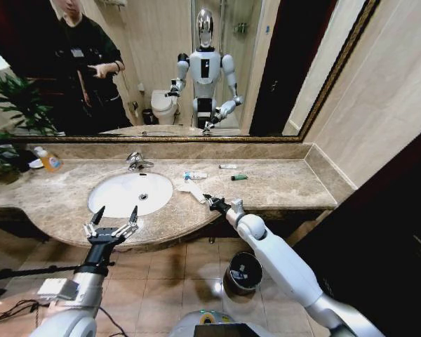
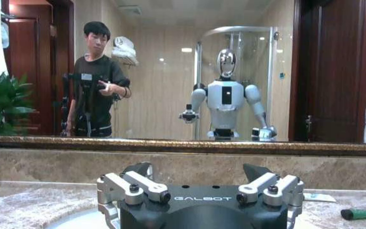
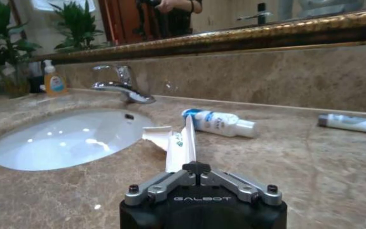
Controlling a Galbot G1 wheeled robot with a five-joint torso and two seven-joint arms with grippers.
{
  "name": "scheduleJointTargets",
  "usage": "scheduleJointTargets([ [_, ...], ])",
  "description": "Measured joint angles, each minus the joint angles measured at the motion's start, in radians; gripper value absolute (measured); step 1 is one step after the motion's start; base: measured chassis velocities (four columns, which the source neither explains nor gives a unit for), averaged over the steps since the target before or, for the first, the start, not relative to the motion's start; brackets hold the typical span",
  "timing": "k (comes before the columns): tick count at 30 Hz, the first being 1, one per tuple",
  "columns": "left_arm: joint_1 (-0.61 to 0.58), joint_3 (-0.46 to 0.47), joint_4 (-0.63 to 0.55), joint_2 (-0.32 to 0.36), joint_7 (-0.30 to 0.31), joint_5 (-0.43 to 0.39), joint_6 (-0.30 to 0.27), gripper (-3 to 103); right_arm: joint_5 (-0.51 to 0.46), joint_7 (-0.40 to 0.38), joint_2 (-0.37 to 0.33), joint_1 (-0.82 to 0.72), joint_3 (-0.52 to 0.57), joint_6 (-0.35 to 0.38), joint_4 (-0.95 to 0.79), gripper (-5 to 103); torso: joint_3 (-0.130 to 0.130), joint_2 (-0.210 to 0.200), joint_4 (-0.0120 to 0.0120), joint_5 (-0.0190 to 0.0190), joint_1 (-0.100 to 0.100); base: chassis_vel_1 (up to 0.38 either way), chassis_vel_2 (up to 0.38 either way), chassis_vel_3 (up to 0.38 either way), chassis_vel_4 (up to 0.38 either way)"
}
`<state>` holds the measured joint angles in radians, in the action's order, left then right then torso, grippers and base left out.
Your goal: Pick up the trash from the sink and place it in the trash bin.
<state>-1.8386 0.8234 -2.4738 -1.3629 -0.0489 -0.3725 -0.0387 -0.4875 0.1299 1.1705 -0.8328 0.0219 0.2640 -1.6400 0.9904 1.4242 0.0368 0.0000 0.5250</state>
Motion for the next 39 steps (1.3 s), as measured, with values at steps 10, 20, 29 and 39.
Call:
scheduleJointTargets([
  [10,0.0,0.0,0.0,0.0,0.0,0.0,0.0,100,-0.02,0.007,-0.042,-0.096,0.098,0.0,-0.075,0,0.0,0.0,0.0,0.0002,0.0,0.0,0.0,0.0,0.0],
  [20,0.0,0.0,0.0,0.0,0.0,0.0,0.0,100,-0.053,0.019,-0.137,-0.258,0.239,-0.022,-0.201,0,0.0,0.0,-0.0001,0.0001,0.0,0.0,0.0,0.0,0.0],
  [29,0.0,0.0,0.0,0.0,0.0,0.0,0.0,100,-0.09,-0.001,-0.192,-0.425,0.381,-0.056,-0.291,0,0.0,0.0,0.0,0.0002,0.0,0.0,0.0,0.0,0.0],
  [39,0.0,0.0,0.0,0.0,0.0,0.0,0.0,100,-0.104,0.053,-0.181,-0.699,0.593,-0.14,-0.351,0,0.0,0.0,0.0,0.0001,0.0,0.0,0.0,0.0,0.0],
])
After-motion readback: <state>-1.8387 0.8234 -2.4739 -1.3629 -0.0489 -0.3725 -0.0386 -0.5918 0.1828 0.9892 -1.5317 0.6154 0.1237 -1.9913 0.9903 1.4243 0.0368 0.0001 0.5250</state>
